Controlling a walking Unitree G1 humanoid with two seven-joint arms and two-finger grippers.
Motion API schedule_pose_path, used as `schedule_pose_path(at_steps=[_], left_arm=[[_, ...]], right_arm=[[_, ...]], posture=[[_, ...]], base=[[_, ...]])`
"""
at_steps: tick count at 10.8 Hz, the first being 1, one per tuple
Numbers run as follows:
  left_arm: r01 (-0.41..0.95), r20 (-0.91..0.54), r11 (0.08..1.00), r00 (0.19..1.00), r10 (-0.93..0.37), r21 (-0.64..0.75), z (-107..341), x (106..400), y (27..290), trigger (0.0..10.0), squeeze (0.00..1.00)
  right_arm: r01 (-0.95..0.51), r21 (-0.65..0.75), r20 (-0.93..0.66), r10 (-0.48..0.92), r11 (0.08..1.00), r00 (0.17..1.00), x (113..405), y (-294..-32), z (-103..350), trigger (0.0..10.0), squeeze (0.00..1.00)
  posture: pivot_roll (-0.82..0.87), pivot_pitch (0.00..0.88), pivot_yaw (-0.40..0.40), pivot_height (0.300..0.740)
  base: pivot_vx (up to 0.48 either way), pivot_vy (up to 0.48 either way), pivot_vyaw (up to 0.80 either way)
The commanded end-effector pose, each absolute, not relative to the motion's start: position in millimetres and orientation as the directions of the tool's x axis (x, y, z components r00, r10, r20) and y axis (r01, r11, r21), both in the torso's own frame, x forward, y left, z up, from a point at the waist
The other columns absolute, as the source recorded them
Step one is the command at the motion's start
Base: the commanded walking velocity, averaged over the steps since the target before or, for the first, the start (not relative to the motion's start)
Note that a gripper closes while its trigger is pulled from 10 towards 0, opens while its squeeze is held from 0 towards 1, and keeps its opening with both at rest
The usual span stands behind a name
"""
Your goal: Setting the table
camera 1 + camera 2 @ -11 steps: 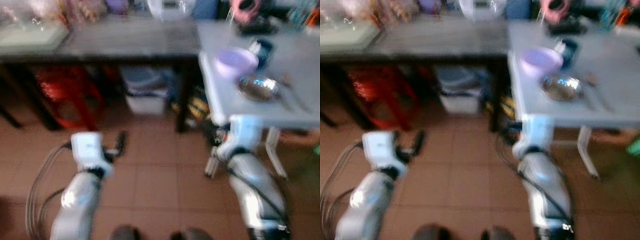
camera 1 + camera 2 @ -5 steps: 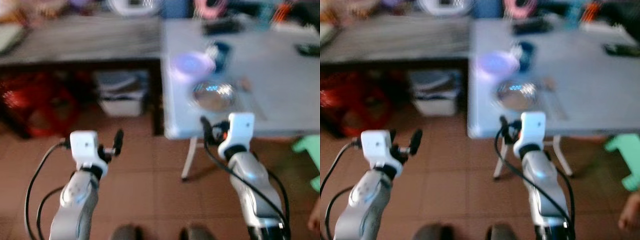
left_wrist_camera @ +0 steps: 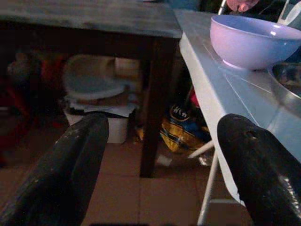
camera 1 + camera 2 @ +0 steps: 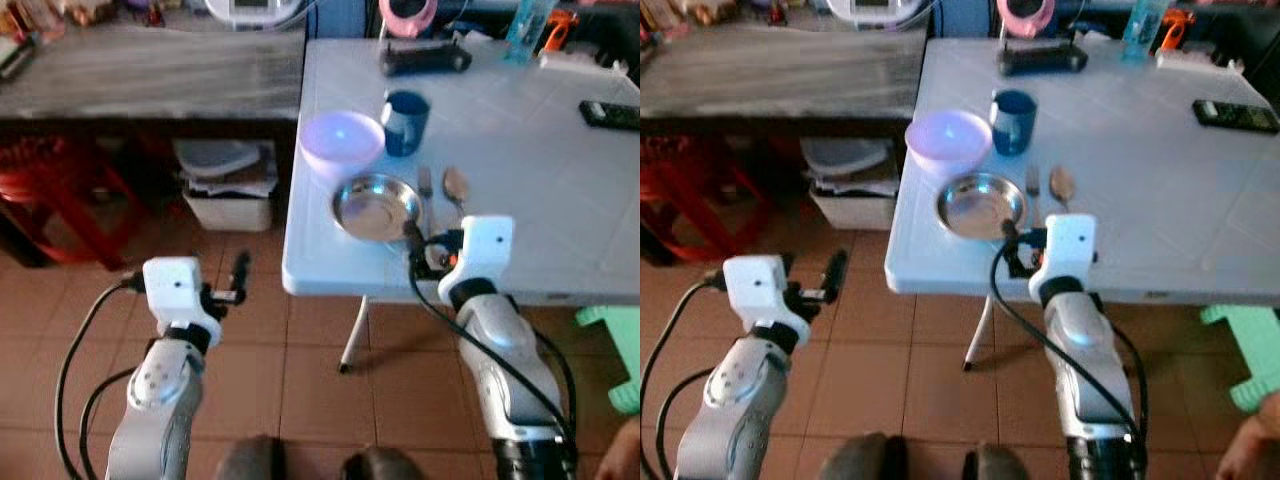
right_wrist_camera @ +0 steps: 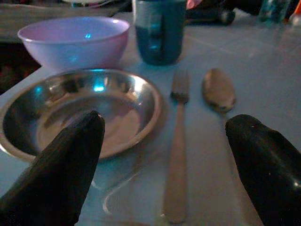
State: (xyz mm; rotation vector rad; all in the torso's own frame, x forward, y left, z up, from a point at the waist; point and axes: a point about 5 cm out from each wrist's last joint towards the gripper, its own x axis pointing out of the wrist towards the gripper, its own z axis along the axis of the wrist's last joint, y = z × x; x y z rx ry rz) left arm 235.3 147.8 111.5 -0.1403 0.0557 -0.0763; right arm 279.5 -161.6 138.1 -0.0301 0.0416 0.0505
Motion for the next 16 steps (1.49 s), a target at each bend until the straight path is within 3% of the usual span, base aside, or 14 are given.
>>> schedule_pose_path(at_steps=[1, 5, 6, 7, 16], left_arm=[[0.057, -0.055, 0.991, 0.996, -0.064, -0.122, 111, 233, 152, 10.0, 0.0], [0.027, -0.066, 0.996, 0.997, -0.032, -0.08, 110, 231, 158, 10.0, 0.0], [0.028, -0.067, 0.996, 0.997, -0.034, -0.087, 111, 230, 158, 10.0, 0.0], [0.031, -0.069, 0.996, 0.997, -0.037, -0.085, 111, 230, 157, 10.0, 0.0], [0.041, -0.089, 0.997, 0.995, -0.047, -0.069, 112, 225, 160, 10.0, 0.0]], right_arm=[[-0.048, -0.022, -0.025, 0.047, 0.999, 0.999, 282, -164, 142, 10.0, 0.0], [-0.049, 0.014, 0.008, 0.049, 0.999, 0.999, 298, -174, 152, 10.0, 0.0], [-0.053, 0.041, -0.006, 0.053, 0.998, 0.999, 304, -175, 154, 10.0, 0.82], [-0.077, 0.049, -0.012, 0.077, 0.996, 0.997, 308, -173, 154, 10.0, 0.0], [-0.148, 0.215, -0.098, 0.172, 0.965, 0.98, 322, -155, 156, 10.0, 0.0]], posture=[[0.0, 0.112, 0.049, 0.74], [0.01, 0.129, 0.06, 0.74], [0.01, 0.14, 0.062, 0.74], [0.01, 0.148, 0.065, 0.74], [0.03, 0.176, 0.073, 0.74]], base=[[0.0, 0.0, 0.0], [0.0, 0.0, 0.0], [0.0, 0.0, 0.0], [0.0, 0.0, 0.0], [0.0, 0.0, 0.0]])
